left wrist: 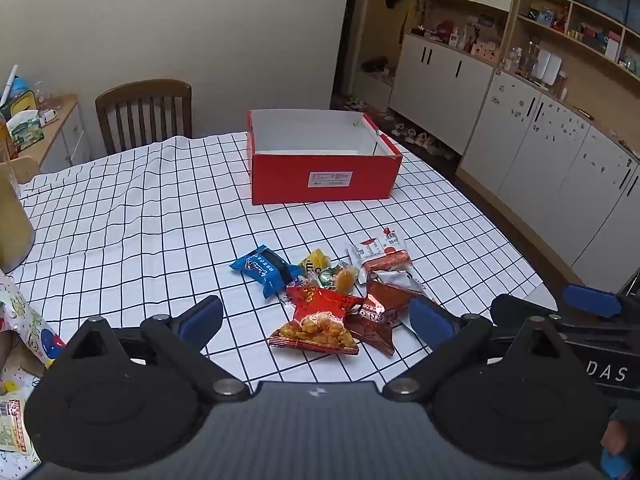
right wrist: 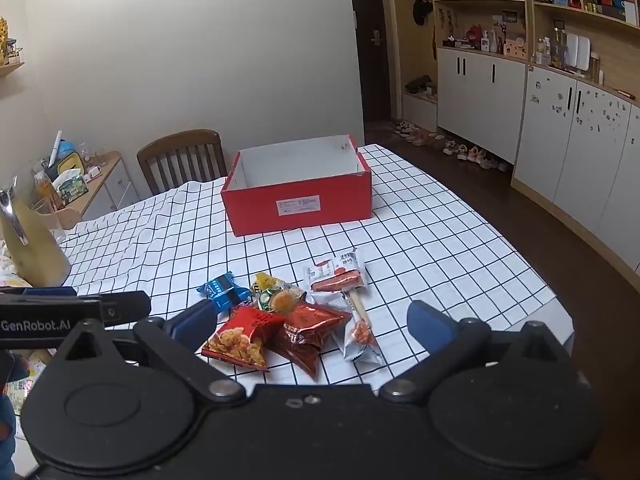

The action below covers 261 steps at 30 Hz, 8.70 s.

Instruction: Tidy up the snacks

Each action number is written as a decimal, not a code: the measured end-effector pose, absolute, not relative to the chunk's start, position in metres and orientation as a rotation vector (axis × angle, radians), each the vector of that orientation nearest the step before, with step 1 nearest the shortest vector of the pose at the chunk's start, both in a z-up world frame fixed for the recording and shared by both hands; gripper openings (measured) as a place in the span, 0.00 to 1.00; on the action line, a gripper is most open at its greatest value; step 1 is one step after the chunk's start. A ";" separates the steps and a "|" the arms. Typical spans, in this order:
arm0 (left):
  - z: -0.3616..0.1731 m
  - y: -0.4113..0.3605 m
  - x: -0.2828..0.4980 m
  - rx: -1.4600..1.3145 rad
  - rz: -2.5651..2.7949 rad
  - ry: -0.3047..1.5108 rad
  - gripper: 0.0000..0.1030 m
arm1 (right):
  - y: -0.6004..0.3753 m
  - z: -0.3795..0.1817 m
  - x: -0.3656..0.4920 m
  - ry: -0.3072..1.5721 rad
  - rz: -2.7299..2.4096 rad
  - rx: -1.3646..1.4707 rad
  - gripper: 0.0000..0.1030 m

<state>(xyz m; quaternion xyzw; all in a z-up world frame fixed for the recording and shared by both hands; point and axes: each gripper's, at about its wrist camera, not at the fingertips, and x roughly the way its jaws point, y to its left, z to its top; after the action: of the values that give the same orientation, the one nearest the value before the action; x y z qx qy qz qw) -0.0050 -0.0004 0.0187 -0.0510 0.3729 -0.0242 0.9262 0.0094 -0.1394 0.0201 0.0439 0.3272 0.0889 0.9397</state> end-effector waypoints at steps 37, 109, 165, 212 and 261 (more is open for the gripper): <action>0.014 0.003 0.005 -0.104 -0.087 0.779 0.97 | -0.140 0.022 0.007 0.678 0.153 0.135 0.96; -0.131 -0.016 0.141 -0.075 -0.133 1.174 0.53 | -0.127 -0.129 0.159 0.981 0.340 -0.238 0.24; 0.010 -0.001 0.193 -0.129 -0.140 0.906 0.51 | -0.133 0.022 0.185 0.602 0.308 -0.160 0.10; -0.012 0.000 0.410 0.021 0.077 0.923 0.52 | -0.080 -0.010 0.392 0.612 0.322 -0.278 0.10; -0.051 -0.006 0.418 0.051 0.103 1.015 0.63 | -0.088 -0.042 0.402 0.811 0.393 -0.221 0.43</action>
<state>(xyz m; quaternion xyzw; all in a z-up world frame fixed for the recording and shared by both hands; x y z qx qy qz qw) 0.4175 -0.0056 -0.0514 0.0243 0.4859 0.0495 0.8723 0.4023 -0.0882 -0.0418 -0.1065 0.3913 0.1896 0.8942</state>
